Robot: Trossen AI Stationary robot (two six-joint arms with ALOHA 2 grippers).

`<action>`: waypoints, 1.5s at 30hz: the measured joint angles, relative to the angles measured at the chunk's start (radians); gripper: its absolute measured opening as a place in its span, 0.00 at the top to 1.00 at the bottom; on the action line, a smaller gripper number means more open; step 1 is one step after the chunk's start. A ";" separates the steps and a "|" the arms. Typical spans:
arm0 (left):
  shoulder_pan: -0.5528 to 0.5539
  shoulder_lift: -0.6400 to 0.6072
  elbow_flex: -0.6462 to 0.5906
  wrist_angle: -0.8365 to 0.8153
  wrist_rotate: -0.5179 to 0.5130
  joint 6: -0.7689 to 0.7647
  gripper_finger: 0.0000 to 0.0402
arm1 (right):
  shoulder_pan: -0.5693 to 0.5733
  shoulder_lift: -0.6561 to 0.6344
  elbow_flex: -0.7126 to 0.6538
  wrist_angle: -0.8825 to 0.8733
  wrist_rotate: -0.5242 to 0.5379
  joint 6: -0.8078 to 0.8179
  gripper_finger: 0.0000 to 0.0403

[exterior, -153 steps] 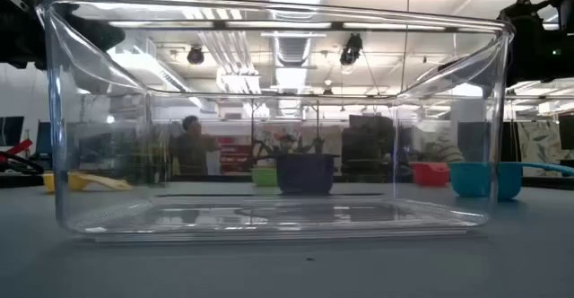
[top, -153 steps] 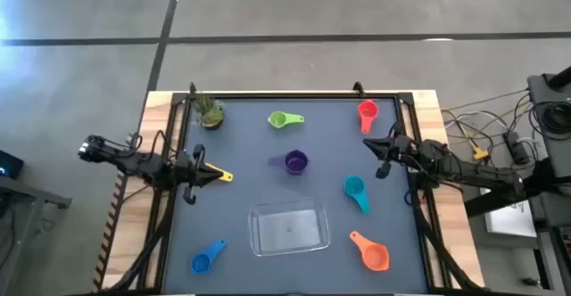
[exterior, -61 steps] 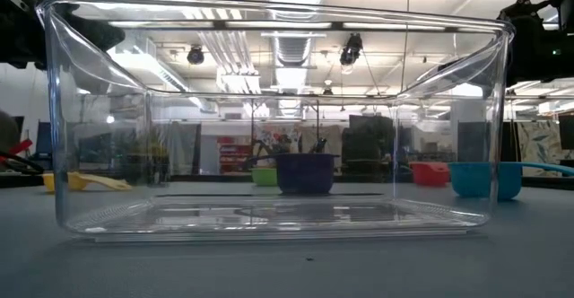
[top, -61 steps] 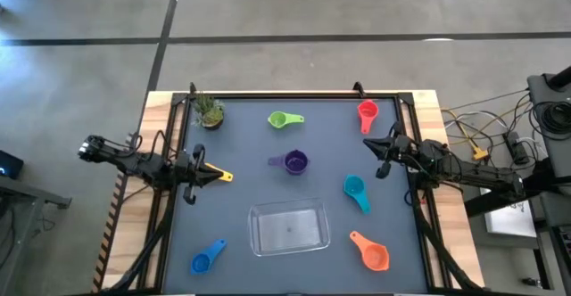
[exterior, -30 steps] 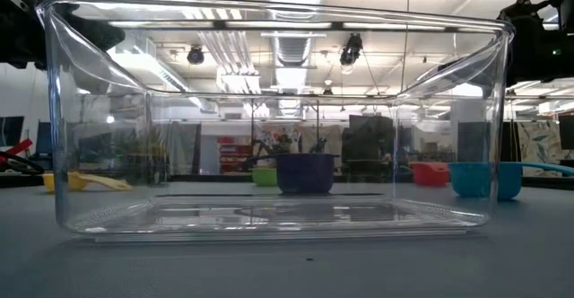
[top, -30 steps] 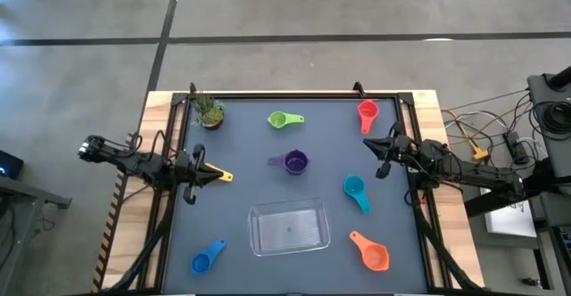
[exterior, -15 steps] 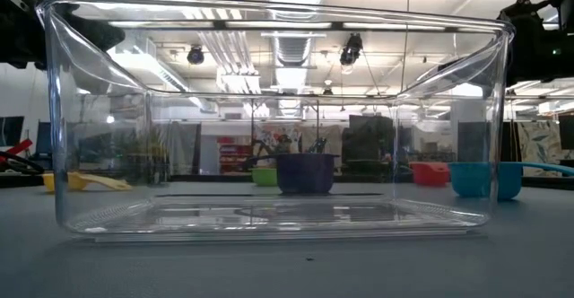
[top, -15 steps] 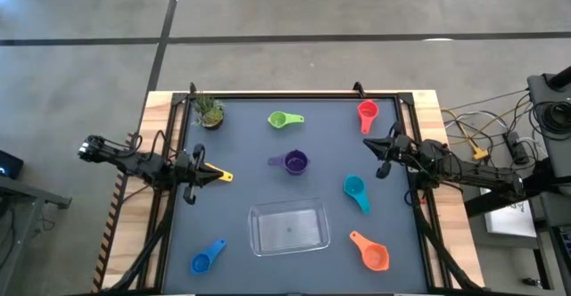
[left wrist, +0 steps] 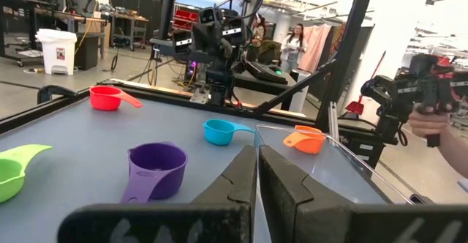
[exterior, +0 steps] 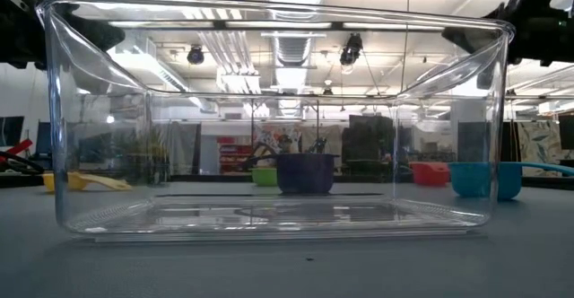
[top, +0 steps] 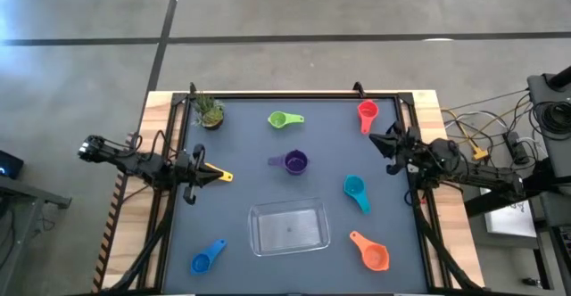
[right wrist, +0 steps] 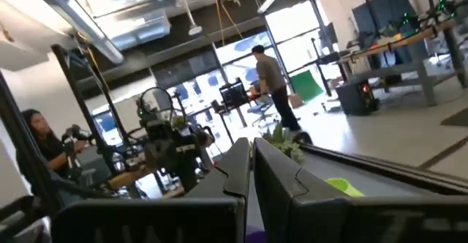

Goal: Nest measuring cups in basket
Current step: Stack the orange measuring cup on top of the purple measuring cup

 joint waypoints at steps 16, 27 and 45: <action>0.000 0.000 0.000 0.000 0.000 0.000 1.00 | 0.072 0.267 0.416 -0.476 -0.029 -0.145 0.98; 0.000 0.000 0.000 0.000 0.000 0.000 1.00 | 0.494 0.514 0.393 -0.361 0.446 -0.010 0.98; 0.000 0.000 0.000 0.000 0.000 0.000 1.00 | 1.024 0.908 0.525 -0.250 0.758 0.006 0.98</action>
